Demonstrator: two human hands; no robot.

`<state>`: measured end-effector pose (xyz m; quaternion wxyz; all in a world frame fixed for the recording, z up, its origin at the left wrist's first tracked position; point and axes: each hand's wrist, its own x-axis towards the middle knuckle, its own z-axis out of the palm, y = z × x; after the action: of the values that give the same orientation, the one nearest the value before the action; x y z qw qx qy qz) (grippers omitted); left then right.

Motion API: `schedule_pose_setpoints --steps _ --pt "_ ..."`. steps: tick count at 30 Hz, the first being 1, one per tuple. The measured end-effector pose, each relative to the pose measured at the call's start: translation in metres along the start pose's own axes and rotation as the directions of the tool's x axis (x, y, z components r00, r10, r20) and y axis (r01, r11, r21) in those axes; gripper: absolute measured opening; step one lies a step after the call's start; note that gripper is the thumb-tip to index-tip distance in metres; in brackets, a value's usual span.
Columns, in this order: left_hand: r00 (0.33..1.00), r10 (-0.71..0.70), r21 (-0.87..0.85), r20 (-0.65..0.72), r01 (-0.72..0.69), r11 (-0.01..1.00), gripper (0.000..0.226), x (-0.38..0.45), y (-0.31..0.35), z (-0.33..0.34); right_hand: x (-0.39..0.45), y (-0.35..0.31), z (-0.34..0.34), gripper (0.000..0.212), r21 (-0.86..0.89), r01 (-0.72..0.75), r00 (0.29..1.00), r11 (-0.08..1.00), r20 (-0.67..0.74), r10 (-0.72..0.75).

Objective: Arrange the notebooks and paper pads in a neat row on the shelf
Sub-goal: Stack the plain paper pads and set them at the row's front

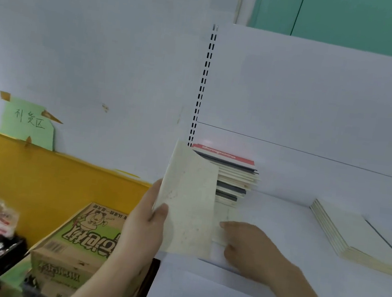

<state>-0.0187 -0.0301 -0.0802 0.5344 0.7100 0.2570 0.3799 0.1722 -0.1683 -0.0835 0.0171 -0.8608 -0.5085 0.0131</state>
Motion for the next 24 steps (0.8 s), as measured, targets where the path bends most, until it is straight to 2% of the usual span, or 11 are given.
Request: schedule_pose_setpoints --steps 2,5,7,9,13,14,16,18,20,22,24 --pt "1.0 -0.014 0.009 -0.021 0.014 1.0 0.049 0.001 -0.003 -0.004 0.01 -0.009 -0.014 0.039 -0.142 0.004 0.999 0.99 0.052 0.003" --pt "0.999 -0.017 0.015 -0.029 0.017 1.0 0.047 0.0 -0.002 -0.003 0.02 -0.024 -0.014 0.028 -0.371 0.061 0.998 0.927 0.038 -0.05" --pt "1.0 0.003 0.033 -0.024 -0.002 0.999 0.048 -0.004 0.001 -0.003 0.019 -0.024 -0.007 0.027 -0.37 0.034 0.998 0.928 -0.039 -0.052" --pt "1.0 0.022 0.048 -0.02 -0.021 0.999 0.047 -0.003 0.0 -0.005 0.012 -0.017 -0.009 0.02 -0.315 -0.024 0.984 0.949 -0.177 -0.034" --pt "0.999 0.03 0.016 -0.022 -0.03 0.999 0.048 -0.002 0.001 -0.006 -0.016 0.006 -0.023 0.025 -0.228 -0.198 0.919 0.953 -0.381 0.099" --pt "0.999 0.028 -0.009 -0.022 -0.028 1.0 0.048 -0.002 0.001 -0.005 -0.026 0.01 -0.027 0.025 -0.18 -0.241 0.893 0.954 -0.426 0.145" --pt "1.0 0.022 -0.063 -0.002 -0.022 0.998 0.048 -0.003 0.002 -0.002 -0.045 0.012 -0.032 0.023 -0.014 -0.258 0.798 0.966 -0.567 0.205" --pt "0.999 0.012 -0.098 0.043 -0.008 0.995 0.049 -0.005 0.003 0.004 -0.062 0.001 -0.034 0.025 0.155 -0.211 0.642 0.965 -0.722 0.257" --pt "0.996 0.016 -0.136 0.084 -0.005 0.991 0.049 -0.006 0.005 0.016 -0.07 -0.019 -0.03 0.025 0.183 -0.179 0.488 0.967 -0.837 0.249" --pt "0.993 0.027 -0.17 0.111 -0.008 0.985 0.048 -0.007 0.011 0.031 -0.068 -0.041 -0.017 0.026 0.127 -0.122 0.432 0.984 -0.886 0.168" --pt "0.99 0.019 -0.239 0.14 0.015 0.971 0.046 -0.007 0.014 0.046 -0.057 -0.058 0.002 0.033 0.053 -0.047 0.446 0.997 -0.892 0.069"
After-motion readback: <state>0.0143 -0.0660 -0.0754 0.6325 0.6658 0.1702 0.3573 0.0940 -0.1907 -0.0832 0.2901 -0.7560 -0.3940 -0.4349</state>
